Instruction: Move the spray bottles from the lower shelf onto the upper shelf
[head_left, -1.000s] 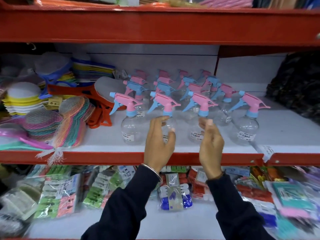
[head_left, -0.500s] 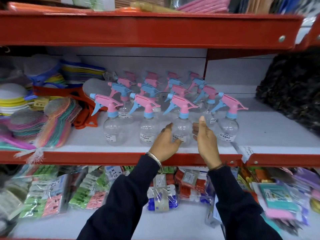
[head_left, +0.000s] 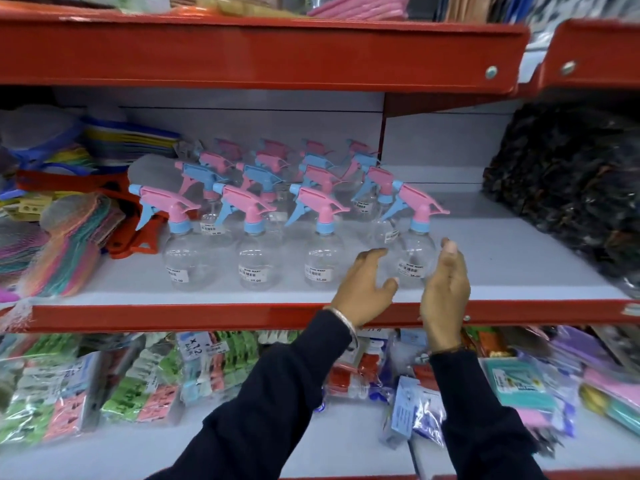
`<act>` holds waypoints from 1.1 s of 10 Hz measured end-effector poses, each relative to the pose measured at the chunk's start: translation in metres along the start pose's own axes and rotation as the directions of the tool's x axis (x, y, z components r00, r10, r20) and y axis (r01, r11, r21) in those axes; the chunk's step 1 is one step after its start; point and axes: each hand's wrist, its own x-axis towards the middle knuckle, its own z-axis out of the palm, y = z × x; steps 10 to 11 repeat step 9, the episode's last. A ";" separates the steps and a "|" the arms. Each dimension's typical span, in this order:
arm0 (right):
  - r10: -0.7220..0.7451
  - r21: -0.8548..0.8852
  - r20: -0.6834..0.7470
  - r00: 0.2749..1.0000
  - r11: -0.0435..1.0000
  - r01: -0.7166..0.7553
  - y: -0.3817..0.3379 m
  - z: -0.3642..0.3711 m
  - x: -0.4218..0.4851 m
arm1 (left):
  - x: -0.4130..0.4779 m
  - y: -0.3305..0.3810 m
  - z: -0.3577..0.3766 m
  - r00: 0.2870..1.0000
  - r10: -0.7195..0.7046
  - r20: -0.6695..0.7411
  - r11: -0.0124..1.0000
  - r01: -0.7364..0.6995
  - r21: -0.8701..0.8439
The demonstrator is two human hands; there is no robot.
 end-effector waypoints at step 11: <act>0.025 -0.026 0.035 0.999 0.999 -0.024 -0.007 -0.041 -0.033 | -0.038 0.019 -0.042 0.928 0.200 -0.315 0.977 -0.213 -0.008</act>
